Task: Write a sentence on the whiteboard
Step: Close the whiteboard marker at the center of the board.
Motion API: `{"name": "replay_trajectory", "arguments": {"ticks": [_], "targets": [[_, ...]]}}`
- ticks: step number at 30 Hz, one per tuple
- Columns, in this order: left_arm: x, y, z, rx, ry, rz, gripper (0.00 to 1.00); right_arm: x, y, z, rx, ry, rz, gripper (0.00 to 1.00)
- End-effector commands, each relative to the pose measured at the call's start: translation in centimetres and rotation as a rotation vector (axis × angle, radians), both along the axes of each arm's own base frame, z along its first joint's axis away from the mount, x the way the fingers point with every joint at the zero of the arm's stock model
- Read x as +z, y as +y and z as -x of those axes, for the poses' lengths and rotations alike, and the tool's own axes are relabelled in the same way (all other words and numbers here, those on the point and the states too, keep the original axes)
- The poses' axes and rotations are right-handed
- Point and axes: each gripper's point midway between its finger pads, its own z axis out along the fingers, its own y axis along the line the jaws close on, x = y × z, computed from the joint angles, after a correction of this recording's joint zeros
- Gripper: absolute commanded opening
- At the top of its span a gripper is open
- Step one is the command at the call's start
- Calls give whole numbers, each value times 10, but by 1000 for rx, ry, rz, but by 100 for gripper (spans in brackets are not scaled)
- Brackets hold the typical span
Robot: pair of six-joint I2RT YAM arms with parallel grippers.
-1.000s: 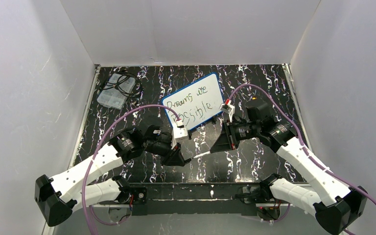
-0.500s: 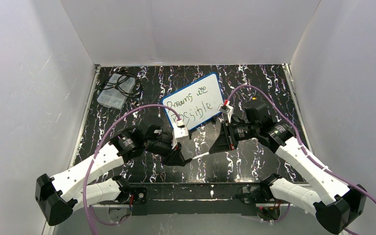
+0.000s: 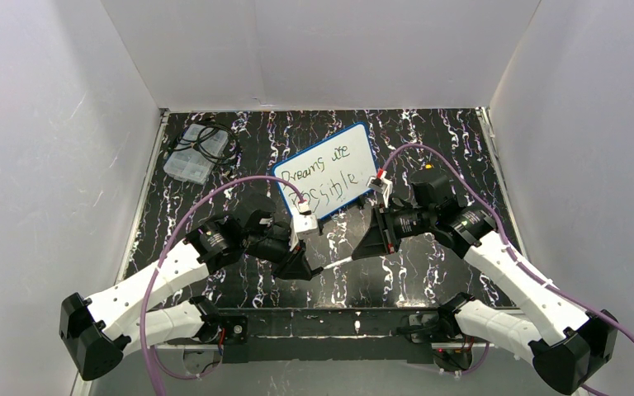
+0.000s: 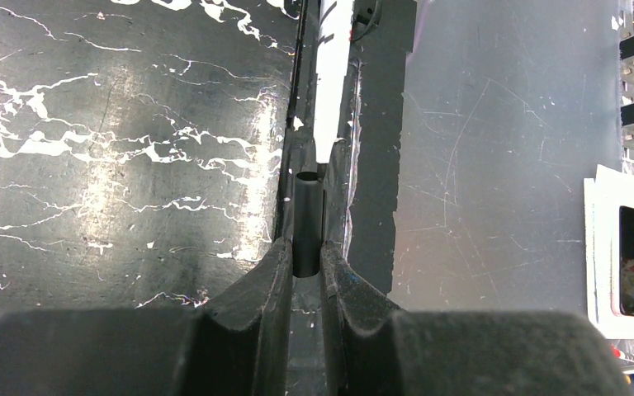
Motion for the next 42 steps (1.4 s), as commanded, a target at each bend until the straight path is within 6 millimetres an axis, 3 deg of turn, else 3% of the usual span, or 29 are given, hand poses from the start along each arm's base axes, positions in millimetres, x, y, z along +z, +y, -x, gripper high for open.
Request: {"name": "replay_trajectory", "arguments": {"ticks": [1, 10, 17, 42], "targets": [[16, -3, 2, -23, -13, 46, 0, 3, 3, 0, 14, -11, -19, 1], [16, -3, 3, -25, -15, 49, 0, 1, 3, 1, 14, -6, -13, 1], [11, -1, 5, -25, -3, 37, 0, 14, 3, -1, 1, -45, -42, 1], [10, 2, 7, -16, -1, 38, 0, 25, 2, -2, -22, -74, -60, 1]]}}
